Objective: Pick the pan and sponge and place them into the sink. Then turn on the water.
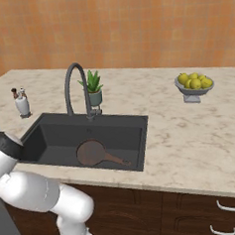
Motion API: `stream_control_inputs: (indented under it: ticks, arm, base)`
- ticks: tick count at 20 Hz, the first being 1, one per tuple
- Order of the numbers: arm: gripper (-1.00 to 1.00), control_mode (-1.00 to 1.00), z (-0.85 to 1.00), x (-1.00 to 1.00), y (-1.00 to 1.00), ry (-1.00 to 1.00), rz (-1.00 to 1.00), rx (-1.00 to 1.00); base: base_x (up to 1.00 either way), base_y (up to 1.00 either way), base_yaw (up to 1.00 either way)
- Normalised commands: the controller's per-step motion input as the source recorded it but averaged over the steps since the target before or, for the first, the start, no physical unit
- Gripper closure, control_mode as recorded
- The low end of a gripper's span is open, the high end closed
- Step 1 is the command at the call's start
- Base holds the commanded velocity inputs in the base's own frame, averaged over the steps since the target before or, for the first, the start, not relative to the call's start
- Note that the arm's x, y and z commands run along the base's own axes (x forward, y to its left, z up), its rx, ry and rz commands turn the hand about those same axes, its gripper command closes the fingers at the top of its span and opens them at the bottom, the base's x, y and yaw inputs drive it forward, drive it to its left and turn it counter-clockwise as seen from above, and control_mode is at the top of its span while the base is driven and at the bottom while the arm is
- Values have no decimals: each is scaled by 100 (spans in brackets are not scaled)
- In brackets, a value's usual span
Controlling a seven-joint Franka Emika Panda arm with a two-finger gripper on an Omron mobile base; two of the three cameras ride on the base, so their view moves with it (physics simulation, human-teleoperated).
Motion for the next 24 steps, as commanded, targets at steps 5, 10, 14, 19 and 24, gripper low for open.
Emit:
stream_control_inputs:
  ticks: [5,10,14,19,24]
  arm:
    - [-100,-100,-20,22,55,0,0,-3]
    - [-100,-100,-45,32,52,0,0,-6]
    - [-100,-100,-30,45,57,5,-1,-3]
    - [-100,-100,-2,50,27,14,0,0]
    - [-100,-100,-36,19,21,4,0,-1]
  base:
    - [0,0,0]
    - [0,0,0]
    - [0,0,0]
    - [0,0,0]
    - [0,0,0]
